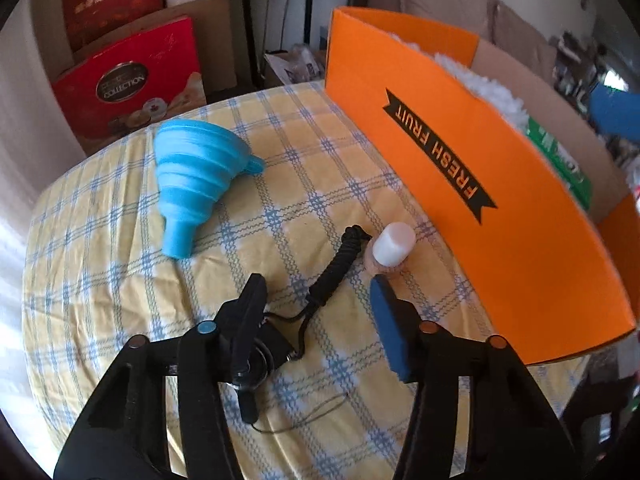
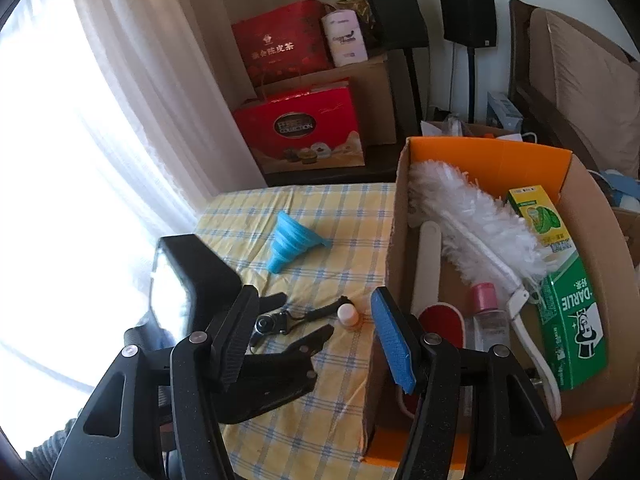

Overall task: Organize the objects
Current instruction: 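Move both tools back over the lanyard cord and white-capped bottle, then grasp the black lanyard cord with the left tool while the right tool reaches the white-capped bottle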

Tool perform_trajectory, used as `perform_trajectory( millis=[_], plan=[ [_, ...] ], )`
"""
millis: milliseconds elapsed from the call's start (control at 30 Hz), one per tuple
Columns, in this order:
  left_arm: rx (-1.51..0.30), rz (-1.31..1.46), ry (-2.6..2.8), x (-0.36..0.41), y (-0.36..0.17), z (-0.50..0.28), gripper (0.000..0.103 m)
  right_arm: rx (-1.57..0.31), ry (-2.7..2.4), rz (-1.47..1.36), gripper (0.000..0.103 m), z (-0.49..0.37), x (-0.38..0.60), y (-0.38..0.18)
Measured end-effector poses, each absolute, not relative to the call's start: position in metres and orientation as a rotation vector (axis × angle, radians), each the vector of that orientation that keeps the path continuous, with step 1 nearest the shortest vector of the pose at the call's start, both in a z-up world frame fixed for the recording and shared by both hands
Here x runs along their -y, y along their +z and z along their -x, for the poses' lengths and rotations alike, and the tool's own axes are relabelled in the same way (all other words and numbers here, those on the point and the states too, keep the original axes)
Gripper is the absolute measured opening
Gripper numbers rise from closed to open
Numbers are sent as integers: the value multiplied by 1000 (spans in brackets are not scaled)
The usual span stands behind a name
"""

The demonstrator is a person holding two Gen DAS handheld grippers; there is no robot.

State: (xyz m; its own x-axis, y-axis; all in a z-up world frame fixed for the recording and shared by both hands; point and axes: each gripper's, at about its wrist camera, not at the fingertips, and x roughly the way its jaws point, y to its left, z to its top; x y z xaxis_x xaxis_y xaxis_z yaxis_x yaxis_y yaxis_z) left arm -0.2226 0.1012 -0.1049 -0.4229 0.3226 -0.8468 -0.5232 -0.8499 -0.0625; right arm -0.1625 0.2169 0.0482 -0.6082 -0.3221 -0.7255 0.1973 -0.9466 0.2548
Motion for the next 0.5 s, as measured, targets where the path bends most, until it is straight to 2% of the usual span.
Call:
perform_trajectory(
  millis=[100,167,367,467,500],
  plan=[
    [-324,1268,2278,-107,-106,222,40,223,-2585,-1207,61,162,-222,49],
    [-337,1256,2281,-107,-105,219,12,232,-2592,-1210,61,163,-226,48],
    [-281,1281,2263,-95,-105,215,10,230,-2597,-1220,61,164,-227,45],
    [-163,1295,2285,-75,-97,211,10,209,-2585,-1224,61,167,-223,42],
    [-128,1293,2289,-70,-95,210,10,197,-2578,-1228,57,169,-221,42]
  ],
)
